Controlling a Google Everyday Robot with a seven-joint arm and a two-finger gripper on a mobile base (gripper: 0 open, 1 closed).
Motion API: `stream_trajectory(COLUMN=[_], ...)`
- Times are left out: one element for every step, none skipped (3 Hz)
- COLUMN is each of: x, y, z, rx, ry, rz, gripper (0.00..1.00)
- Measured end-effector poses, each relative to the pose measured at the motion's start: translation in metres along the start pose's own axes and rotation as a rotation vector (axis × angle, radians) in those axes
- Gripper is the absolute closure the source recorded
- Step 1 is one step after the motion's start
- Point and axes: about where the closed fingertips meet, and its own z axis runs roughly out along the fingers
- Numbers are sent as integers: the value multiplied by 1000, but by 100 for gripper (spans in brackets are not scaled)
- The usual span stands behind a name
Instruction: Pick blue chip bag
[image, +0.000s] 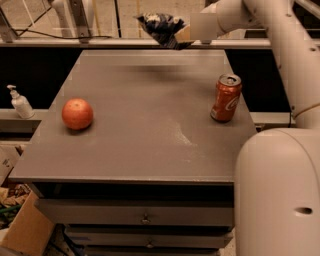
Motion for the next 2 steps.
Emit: stream_trajectory(x=[-9,-9], y=[9,9], z=[3,3], rx=[-28,-29], ry=[-27,-27], rz=[6,6], gripper=[100,100])
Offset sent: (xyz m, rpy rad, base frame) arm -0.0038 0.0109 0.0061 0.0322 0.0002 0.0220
